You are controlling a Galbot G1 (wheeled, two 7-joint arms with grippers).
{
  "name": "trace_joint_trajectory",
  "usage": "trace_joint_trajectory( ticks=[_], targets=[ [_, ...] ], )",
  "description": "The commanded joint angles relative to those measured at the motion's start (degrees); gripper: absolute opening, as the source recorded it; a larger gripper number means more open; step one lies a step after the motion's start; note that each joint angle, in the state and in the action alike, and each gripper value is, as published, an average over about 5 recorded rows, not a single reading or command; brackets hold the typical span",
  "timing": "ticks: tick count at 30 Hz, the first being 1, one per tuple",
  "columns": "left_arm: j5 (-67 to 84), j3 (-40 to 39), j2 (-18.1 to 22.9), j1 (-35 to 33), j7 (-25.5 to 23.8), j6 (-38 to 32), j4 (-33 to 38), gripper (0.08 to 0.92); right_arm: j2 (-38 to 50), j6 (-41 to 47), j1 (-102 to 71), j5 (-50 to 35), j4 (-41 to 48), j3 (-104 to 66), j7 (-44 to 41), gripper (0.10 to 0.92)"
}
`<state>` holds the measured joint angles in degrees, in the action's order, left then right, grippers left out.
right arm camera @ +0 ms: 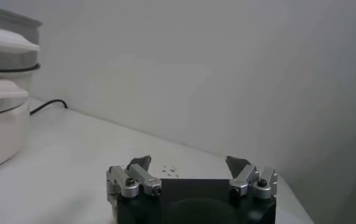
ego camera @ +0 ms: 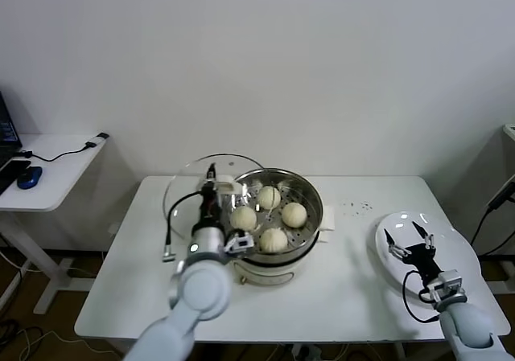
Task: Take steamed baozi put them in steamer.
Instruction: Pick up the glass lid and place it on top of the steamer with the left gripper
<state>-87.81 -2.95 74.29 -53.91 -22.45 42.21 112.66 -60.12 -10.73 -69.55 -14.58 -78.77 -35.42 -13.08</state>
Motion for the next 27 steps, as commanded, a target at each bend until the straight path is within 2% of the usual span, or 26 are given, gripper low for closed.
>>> trace_joint_trajectory(
  ticks=[1, 9, 27],
  targets=[
    [-6.92, -7.38, 14.86, 4.99, -0.5, 2.79, -11.66, 0.15, 0.0, -0.14, 0.36, -0.11, 0.3, -0.55, -0.01, 0.823],
    [-6.65, -7.12, 18.07, 4.16, 3.02, 2.79, -16.25, 0.15, -0.19, -0.43, 0.5, -0.14, 0.64, -0.76, -0.11, 0.823],
    [-6.39, -6.21, 18.33, 3.89, 4.31, 2.79, -19.71, 0.15, -0.52, -0.78, 0.61, 0.16, 1.09, -1.12, -0.27, 0.823]
  ],
)
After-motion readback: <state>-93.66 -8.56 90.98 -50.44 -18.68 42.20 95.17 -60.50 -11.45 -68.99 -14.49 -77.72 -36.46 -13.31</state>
